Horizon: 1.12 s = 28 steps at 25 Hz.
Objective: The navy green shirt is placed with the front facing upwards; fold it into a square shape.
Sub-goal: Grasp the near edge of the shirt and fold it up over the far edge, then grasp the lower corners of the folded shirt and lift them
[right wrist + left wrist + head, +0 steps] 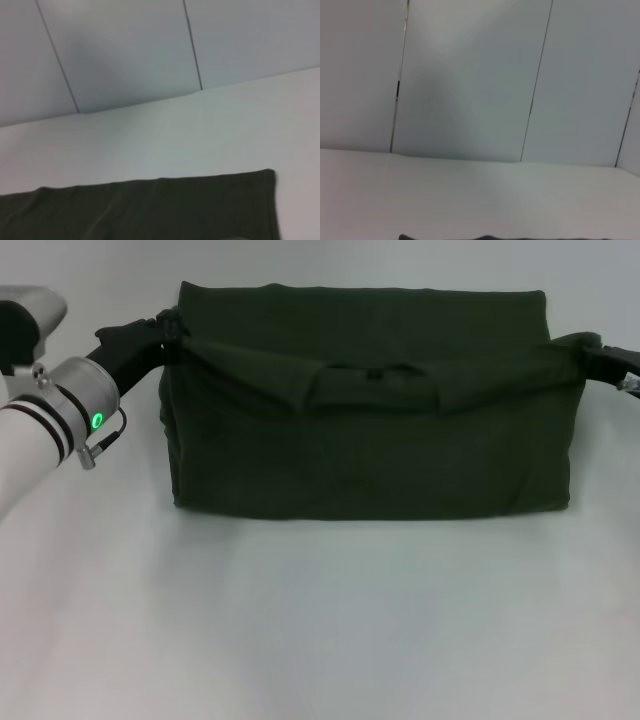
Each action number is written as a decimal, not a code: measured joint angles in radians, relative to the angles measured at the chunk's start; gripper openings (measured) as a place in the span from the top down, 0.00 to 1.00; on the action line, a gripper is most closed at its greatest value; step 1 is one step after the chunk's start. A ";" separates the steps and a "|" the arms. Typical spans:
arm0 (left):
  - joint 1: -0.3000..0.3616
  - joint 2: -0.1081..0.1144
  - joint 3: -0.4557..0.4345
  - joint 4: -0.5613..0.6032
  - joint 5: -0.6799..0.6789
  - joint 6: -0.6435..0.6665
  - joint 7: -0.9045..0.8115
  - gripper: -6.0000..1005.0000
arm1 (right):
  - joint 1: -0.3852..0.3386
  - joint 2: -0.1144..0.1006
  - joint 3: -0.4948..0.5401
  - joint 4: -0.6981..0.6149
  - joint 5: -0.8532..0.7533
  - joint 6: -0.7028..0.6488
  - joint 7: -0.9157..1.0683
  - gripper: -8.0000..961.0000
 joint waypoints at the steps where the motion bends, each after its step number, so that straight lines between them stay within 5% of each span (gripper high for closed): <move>1: -0.001 -0.002 0.000 0.000 0.000 -0.007 0.006 0.96 | 0.002 0.002 -0.006 0.001 0.000 0.004 0.000 0.83; 12: 0.005 0.001 0.018 0.008 -0.008 -0.033 -0.013 0.84 | 0.013 0.008 -0.043 0.002 0.000 0.022 0.013 0.82; 20: 0.033 -0.005 0.031 0.077 -0.012 -0.033 -0.131 0.50 | 0.013 -0.008 -0.081 -0.031 -0.004 -0.005 0.090 0.50; 23: 0.075 -0.010 0.110 0.131 -0.007 0.003 -0.240 0.37 | -0.017 -0.024 -0.192 -0.074 -0.010 -0.075 0.211 0.35; 28: 0.206 -0.011 0.337 0.269 -0.009 0.165 -0.436 0.26 | -0.104 -0.041 -0.320 -0.187 -0.011 -0.253 0.369 0.24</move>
